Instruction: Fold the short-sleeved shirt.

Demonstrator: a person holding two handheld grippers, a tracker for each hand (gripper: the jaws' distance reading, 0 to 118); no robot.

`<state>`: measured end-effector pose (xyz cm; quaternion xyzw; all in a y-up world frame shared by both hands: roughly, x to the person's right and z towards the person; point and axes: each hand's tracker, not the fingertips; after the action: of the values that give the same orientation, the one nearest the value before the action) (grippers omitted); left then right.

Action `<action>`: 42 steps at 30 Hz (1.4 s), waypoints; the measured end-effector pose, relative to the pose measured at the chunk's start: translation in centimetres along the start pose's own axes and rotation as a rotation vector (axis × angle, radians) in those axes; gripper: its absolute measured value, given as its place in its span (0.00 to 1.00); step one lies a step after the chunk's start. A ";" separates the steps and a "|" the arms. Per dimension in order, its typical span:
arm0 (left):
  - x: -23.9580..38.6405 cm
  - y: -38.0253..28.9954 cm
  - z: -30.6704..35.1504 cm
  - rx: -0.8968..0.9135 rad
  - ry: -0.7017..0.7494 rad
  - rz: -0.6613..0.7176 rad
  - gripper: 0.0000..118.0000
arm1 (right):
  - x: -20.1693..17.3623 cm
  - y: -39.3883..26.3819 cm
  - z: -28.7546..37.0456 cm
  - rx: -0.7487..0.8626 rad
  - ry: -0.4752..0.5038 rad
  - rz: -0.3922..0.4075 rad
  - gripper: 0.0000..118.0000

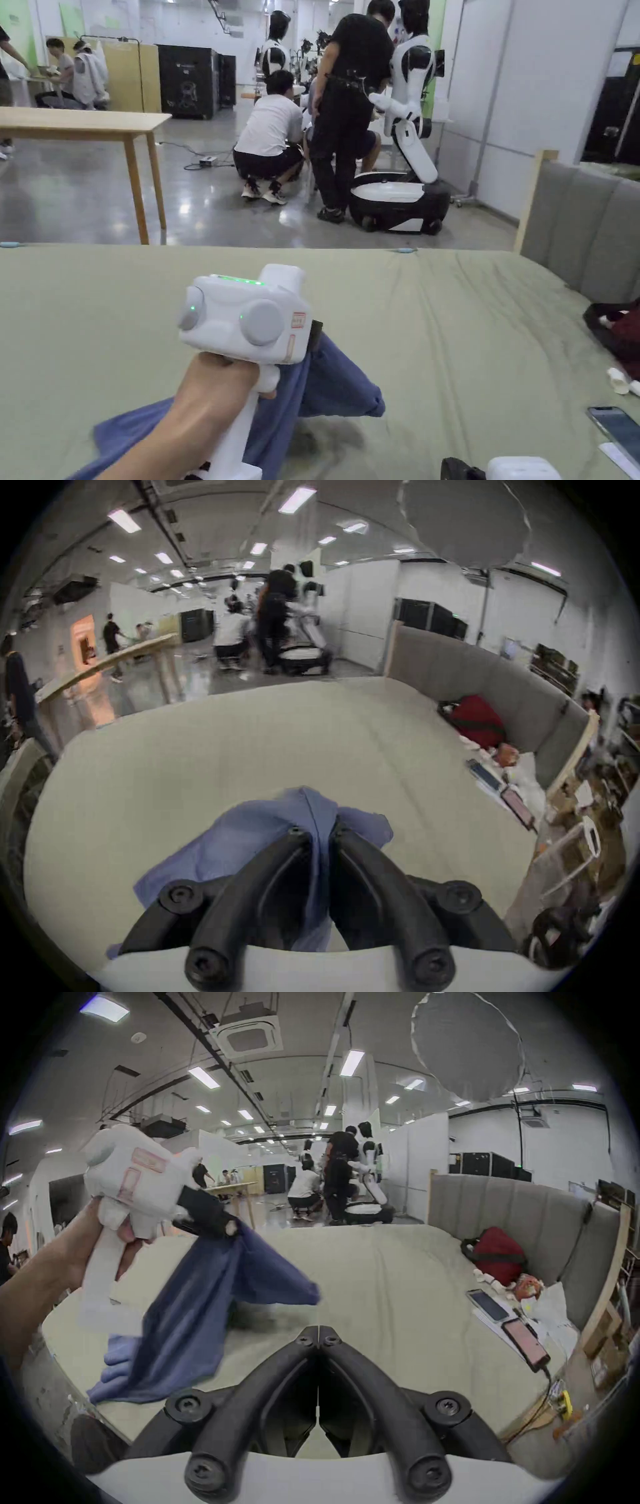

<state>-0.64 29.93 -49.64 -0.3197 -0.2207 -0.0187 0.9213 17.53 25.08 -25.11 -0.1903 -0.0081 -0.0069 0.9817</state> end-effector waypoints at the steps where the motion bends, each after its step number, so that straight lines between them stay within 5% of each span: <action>1: 1.1 -0.4 -1.7 -0.025 -0.023 -0.004 0.05 | 0.4 -0.1 -0.4 -0.012 -0.009 -0.005 0.00; 9: 3.1 -7.5 -12.7 -0.265 -0.031 0.034 0.05 | 2.6 -1.7 -3.6 -0.084 -0.049 -0.036 0.00; 10: 2.9 -7.9 -12.8 -0.262 -0.020 0.031 0.11 | 2.7 -1.8 -3.9 -0.091 -0.047 -0.038 0.00; 12: 2.1 -8.4 -12.0 -0.232 0.021 0.033 0.92 | 2.8 -2.0 -4.3 -0.096 -0.043 -0.038 0.00; 13: 1.6 -8.5 -11.4 -0.239 0.050 0.041 0.99 | 2.8 -1.9 -4.4 -0.098 -0.043 -0.036 0.00; 14: 1.2 -8.9 -9.9 -0.118 0.040 0.080 0.91 | 2.7 -1.9 -4.5 -0.096 -0.039 -0.038 0.00; 16: 0.1 -8.6 -6.8 -0.140 0.058 0.086 0.91 | 2.6 -1.6 -4.4 -0.085 -0.028 -0.044 0.00; 19: -1.3 -9.2 1.5 0.055 0.092 0.159 0.88 | 1.8 -1.0 -3.9 -0.049 -0.023 -0.008 0.00; 21: -1.8 -11.0 8.3 0.210 0.167 0.181 0.65 | 1.2 -0.5 -3.1 -0.015 -0.021 0.015 0.00; 22: -1.8 -12.0 11.1 0.273 0.204 0.158 0.45 | 0.9 -0.4 -2.6 0.004 -0.010 0.021 0.00; 23: -1.9 -13.1 13.9 0.348 0.250 0.149 0.13 | 0.6 -0.2 -2.0 0.028 0.000 0.028 0.00; 26: -2.6 -17.3 20.5 0.451 0.416 0.199 0.01 | -0.4 0.0 -0.4 0.093 0.007 0.058 0.00; 33: -3.9 -22.4 28.0 0.463 0.634 0.187 0.00 | -2.5 0.0 1.4 0.151 0.035 0.099 0.00; 42: -7.8 -22.5 28.2 0.368 0.612 0.259 0.00 | -4.4 -0.1 1.1 0.138 0.076 0.099 0.00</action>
<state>-22.74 28.10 -20.12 -0.1538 0.1071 0.0433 0.9813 13.12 25.42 -24.16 -0.1218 0.0381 0.0350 0.9912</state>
